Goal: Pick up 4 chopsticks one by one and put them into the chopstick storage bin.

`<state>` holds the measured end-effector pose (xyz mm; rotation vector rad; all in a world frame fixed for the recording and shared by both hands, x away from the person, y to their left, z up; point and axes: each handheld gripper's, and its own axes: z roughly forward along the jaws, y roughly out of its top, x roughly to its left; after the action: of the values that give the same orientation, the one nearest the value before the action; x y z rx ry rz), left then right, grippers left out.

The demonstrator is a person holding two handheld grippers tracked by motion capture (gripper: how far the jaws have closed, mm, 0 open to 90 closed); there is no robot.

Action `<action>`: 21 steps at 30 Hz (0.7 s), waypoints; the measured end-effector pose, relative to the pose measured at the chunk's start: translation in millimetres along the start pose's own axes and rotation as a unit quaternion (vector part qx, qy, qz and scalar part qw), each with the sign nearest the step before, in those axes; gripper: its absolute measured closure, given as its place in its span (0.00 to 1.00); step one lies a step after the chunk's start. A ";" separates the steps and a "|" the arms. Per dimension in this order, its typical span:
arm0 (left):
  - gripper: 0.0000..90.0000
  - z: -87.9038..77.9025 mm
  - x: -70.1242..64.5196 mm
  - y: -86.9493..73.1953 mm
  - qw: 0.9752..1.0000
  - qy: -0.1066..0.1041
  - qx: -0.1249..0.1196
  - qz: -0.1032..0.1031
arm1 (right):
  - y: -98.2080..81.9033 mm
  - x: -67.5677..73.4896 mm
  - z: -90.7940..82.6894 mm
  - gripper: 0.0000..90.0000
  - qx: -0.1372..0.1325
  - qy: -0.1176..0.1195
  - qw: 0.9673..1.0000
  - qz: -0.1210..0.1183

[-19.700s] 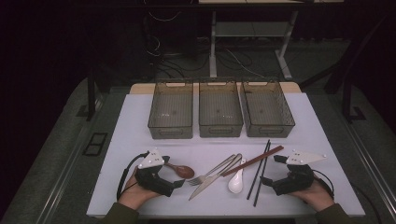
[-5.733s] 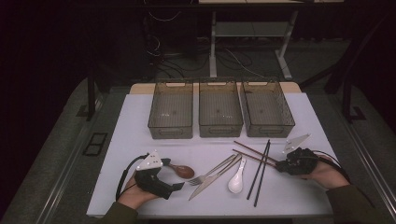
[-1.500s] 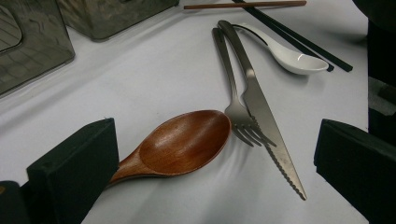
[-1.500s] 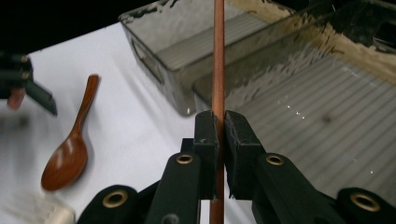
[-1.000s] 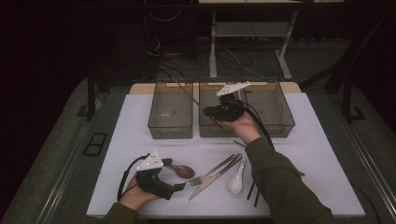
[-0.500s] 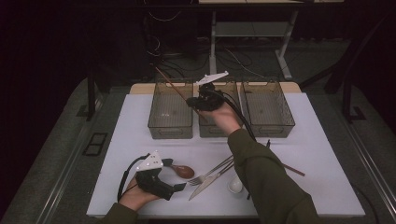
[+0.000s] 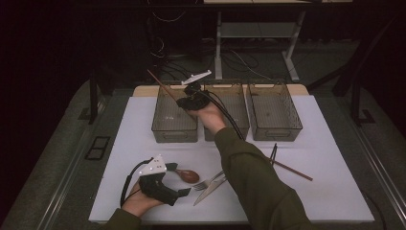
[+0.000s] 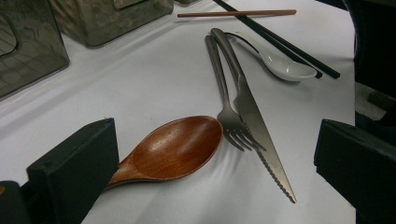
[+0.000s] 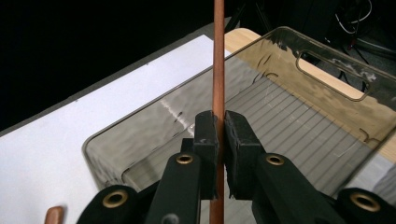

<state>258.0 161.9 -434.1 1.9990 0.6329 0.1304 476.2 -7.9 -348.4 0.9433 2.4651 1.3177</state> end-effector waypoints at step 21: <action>0.00 -0.2 -0.4 0.1 1.000 -0.003 0.000 0.000 | -18.0 5.2 40.0 0.92 0.092 -0.019 0.996 0.015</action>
<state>257.6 161.8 -433.8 1.9988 0.6290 0.1244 481.8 15.2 -385.6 1.0402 2.5858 1.0853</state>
